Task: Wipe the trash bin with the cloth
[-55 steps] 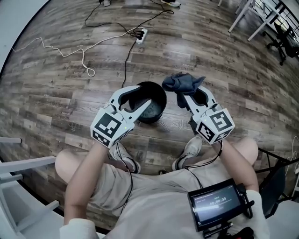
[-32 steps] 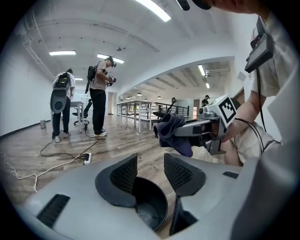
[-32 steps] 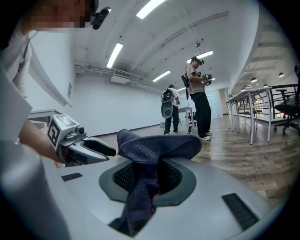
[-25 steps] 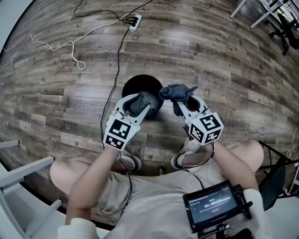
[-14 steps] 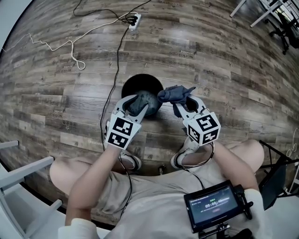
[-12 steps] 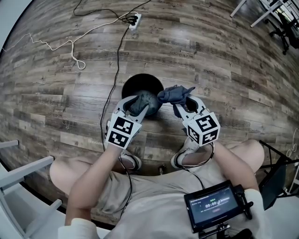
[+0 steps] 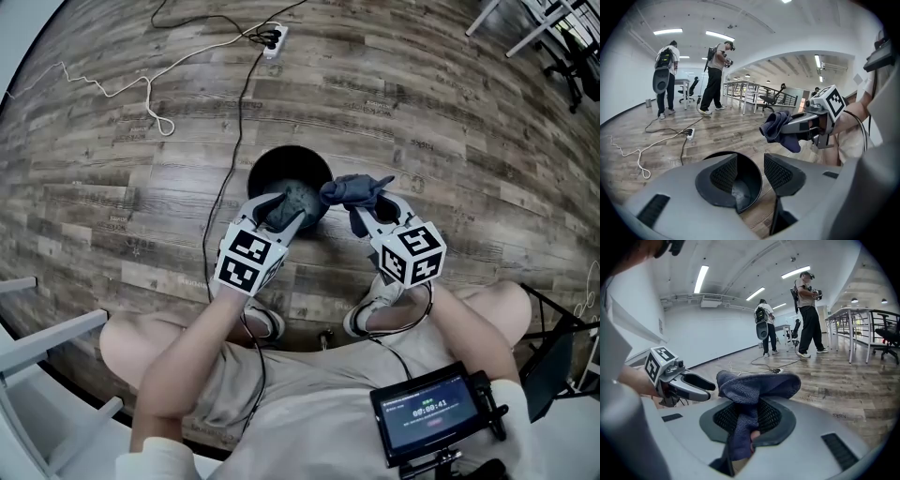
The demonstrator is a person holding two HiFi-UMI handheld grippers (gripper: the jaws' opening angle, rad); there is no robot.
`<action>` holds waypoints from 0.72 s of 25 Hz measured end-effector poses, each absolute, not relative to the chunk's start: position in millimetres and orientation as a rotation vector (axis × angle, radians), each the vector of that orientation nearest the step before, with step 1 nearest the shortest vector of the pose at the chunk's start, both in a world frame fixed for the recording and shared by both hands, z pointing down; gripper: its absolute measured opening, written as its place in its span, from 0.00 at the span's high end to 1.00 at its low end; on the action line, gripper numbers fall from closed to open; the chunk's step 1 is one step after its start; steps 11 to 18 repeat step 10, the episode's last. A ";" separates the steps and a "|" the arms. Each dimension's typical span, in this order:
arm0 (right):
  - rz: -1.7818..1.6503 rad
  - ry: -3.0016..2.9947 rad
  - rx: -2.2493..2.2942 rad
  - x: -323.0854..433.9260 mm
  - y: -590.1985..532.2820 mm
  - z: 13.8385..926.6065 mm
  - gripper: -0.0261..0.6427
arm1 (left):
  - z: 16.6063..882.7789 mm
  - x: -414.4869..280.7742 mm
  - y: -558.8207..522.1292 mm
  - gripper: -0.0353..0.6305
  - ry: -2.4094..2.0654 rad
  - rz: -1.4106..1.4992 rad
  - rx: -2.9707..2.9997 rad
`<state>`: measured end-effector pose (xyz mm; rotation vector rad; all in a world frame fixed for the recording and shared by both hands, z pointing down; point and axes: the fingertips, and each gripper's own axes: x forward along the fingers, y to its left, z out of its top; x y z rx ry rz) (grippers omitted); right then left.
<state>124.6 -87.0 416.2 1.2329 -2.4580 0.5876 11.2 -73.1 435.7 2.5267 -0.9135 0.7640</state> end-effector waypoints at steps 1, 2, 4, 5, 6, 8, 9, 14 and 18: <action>0.597 -2.457 1.233 125.7 -87.4 416.4 0.85 | 435.0 13.2 -72.8 0.66 -0.908 0.764 2.528; 0.602 -2.456 1.232 126.3 -87.6 416.7 0.85 | 434.7 14.8 -72.3 0.66 -0.902 0.766 2.529; 0.603 -2.453 1.223 125.3 -86.9 417.8 0.85 | 435.0 16.5 -70.5 0.66 -0.891 0.768 2.531; 0.602 -2.450 1.218 124.2 -86.1 418.6 0.85 | 435.5 16.9 -69.7 0.66 -0.886 0.768 2.532; 0.603 -2.448 1.212 122.8 -85.3 419.6 0.85 | 436.0 17.1 -68.8 0.66 -0.881 0.767 2.534; 0.606 -2.444 1.204 120.4 -83.7 421.7 0.85 | 437.4 17.3 -66.9 0.66 -0.870 0.769 2.537; 0.609 -2.442 1.201 119.5 -83.0 422.6 0.85 | 438.1 17.6 -66.1 0.66 -0.865 0.770 2.538; 0.612 -2.440 1.197 118.7 -82.4 423.5 0.85 | 438.9 18.0 -65.2 0.66 -0.860 0.772 2.539; 0.612 -2.440 1.197 118.7 -82.4 423.5 0.85 | 438.9 18.0 -65.2 0.66 -0.860 0.772 2.539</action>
